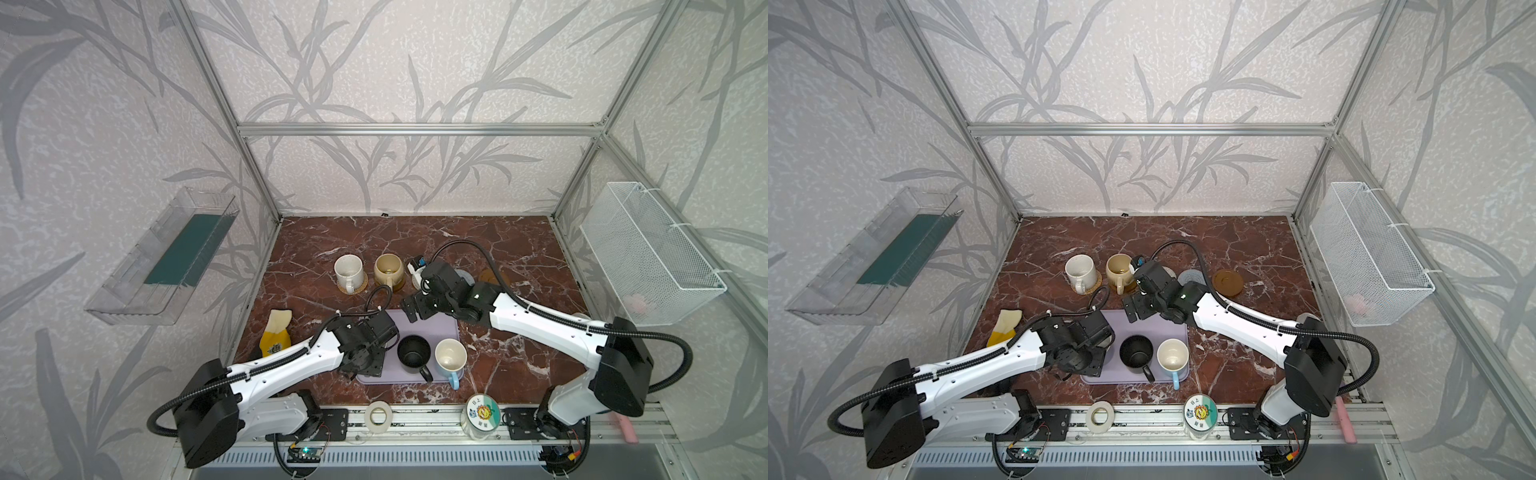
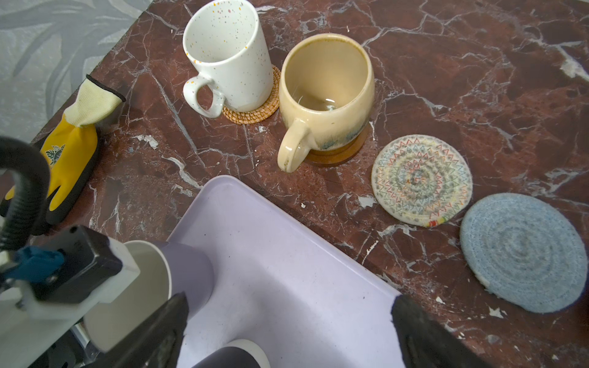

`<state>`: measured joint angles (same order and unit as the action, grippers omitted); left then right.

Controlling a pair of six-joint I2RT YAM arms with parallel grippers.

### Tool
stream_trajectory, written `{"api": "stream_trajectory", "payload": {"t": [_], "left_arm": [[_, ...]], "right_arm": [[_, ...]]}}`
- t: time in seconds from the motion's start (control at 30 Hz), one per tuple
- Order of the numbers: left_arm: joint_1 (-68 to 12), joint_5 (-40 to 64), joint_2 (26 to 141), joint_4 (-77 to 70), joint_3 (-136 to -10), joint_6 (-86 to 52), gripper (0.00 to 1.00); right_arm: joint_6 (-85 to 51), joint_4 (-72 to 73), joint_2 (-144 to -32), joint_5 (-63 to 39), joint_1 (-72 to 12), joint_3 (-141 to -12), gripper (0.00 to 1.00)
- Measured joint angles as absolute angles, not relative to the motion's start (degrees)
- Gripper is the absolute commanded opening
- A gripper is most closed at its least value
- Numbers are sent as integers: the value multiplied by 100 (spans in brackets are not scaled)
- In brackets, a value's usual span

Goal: Place cups on coasters
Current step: Pick up the cup from the tray.

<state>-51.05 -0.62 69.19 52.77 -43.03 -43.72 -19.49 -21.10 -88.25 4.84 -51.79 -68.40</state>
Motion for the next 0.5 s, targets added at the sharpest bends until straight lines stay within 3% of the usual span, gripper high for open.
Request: {"api": "stream_trajectory", "payload": {"t": [0.23, 0.5], "left_arm": [[-5100, -252, 7153, 5137, -4305, -4462, 39], [-5100, -427, 7017, 4711, -4091, -4567, 37]], "right_arm": [[-1949, -2117, -8825, 491, -5179, -6838, 99], [-1975, -2121, -8803, 506, -5179, -6788, 99]]}}
